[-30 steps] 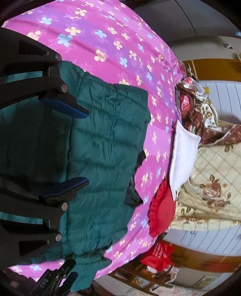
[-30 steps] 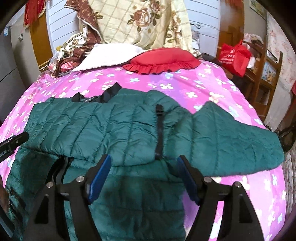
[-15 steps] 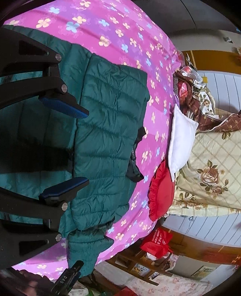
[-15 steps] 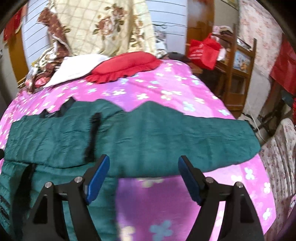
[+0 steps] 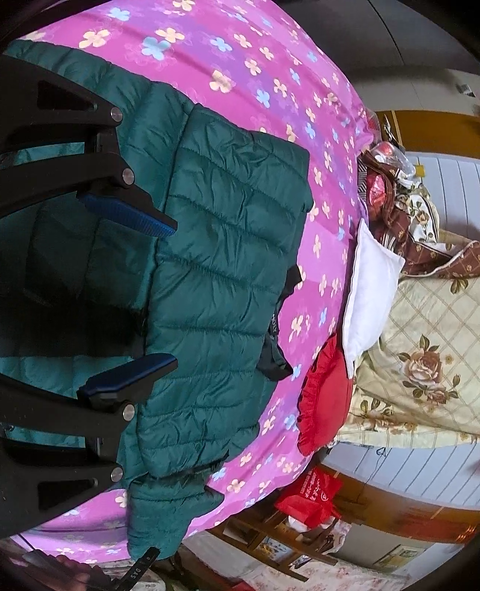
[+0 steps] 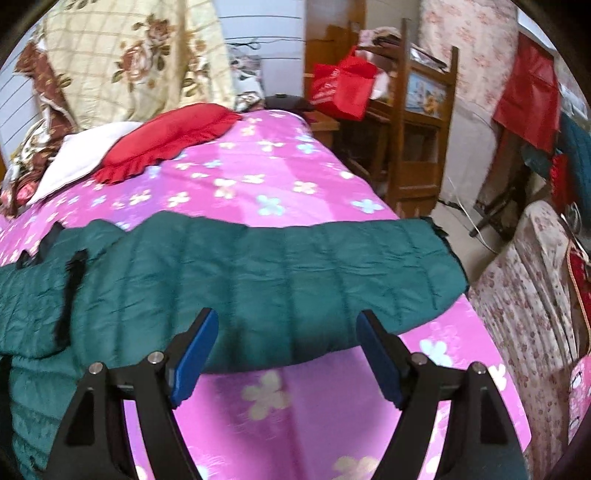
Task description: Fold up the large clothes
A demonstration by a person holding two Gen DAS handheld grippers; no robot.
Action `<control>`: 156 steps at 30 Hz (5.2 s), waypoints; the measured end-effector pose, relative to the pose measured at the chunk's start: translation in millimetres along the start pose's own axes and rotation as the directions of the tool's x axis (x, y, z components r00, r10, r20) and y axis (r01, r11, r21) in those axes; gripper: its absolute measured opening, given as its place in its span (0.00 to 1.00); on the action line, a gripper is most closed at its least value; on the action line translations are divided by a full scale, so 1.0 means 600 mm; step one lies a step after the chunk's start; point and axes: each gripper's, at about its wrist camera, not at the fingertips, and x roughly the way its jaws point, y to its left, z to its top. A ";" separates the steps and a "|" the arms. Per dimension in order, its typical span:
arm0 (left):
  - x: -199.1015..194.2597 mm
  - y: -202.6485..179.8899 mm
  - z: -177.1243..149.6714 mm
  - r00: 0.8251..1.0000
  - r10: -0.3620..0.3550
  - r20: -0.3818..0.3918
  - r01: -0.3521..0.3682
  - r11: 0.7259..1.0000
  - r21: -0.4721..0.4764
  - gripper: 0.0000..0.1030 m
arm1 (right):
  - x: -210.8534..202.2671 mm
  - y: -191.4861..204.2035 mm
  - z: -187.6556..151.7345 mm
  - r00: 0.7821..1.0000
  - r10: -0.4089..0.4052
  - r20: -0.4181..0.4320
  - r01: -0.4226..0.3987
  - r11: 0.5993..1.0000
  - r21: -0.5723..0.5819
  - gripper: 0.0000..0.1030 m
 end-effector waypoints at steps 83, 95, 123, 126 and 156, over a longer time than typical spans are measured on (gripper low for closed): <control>0.021 0.127 0.040 0.996 0.093 0.008 -0.092 0.993 -0.068 0.43 | -0.038 0.056 0.098 0.956 0.250 0.151 -0.247 0.968 -0.042 0.13; 0.022 0.139 0.041 0.996 0.092 0.009 -0.091 0.993 -0.072 0.43 | -0.058 0.191 0.086 0.930 0.357 0.092 -0.340 0.927 -0.158 0.13; 0.039 0.203 0.059 0.996 0.087 0.008 -0.085 0.988 -0.130 0.43 | -0.045 0.461 0.044 0.853 0.512 -0.099 -0.520 0.820 -0.240 0.13; 0.041 0.209 0.059 0.996 0.086 0.005 -0.085 0.988 -0.131 0.43 | -0.041 0.501 0.034 0.830 0.540 -0.139 -0.558 0.796 -0.236 0.13; 0.033 0.195 0.059 0.999 0.043 0.005 -0.042 0.990 -0.138 0.43 | -0.068 0.587 0.006 0.694 0.679 -0.240 -0.719 0.672 -0.179 0.53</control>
